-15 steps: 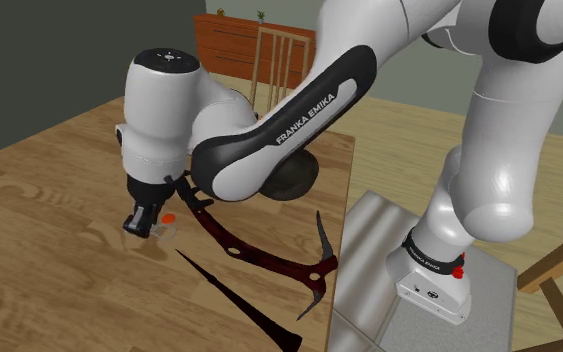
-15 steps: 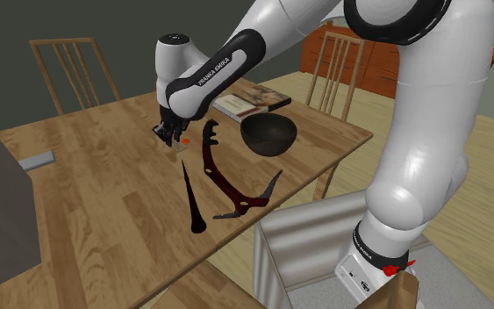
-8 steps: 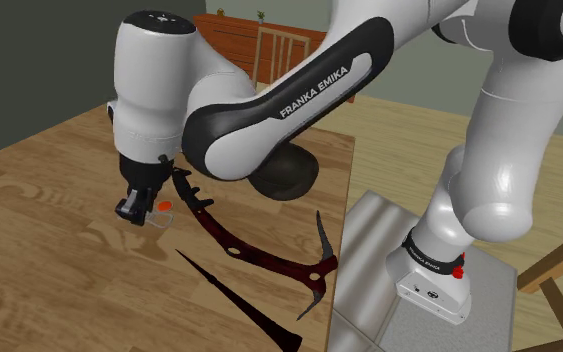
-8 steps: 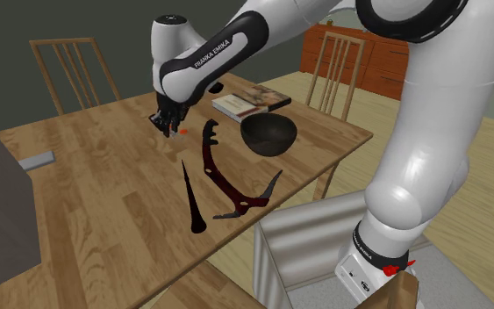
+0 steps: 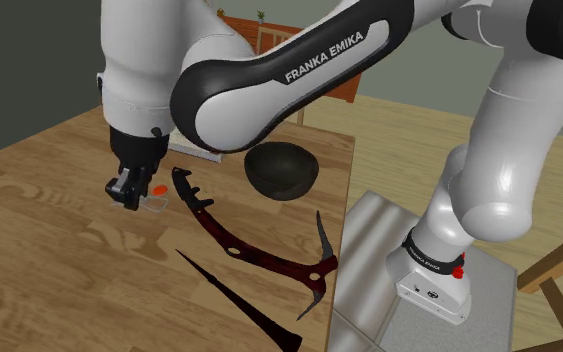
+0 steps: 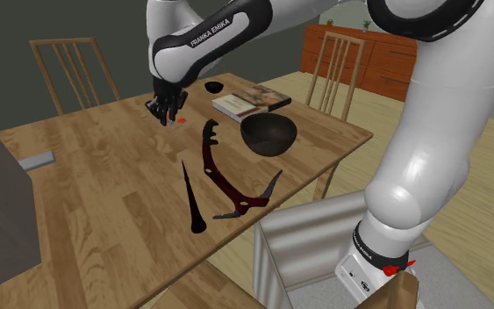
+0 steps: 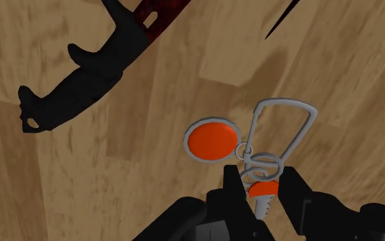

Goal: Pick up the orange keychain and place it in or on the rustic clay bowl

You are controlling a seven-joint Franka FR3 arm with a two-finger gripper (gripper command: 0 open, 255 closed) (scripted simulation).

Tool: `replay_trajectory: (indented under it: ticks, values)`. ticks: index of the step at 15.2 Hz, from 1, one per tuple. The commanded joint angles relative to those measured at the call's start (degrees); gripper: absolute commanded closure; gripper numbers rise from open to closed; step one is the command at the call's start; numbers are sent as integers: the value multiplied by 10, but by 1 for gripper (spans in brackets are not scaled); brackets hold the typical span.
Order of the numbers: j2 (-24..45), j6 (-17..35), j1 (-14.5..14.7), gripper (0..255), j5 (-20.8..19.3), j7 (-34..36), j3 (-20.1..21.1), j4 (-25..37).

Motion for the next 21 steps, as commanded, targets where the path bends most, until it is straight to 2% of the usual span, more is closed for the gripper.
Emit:
replay_trajectory:
  ticks: [1, 10, 15, 21]
  values:
    - [-7, -14, -1, 255, 6, -4, 2, 8]
    - [-26, -77, -4, 255, 25, -20, 5, 55]
    - [-144, -53, -35, 255, 113, -104, -13, -69]
    - [-272, -54, -36, 255, 192, -203, -67, -191]
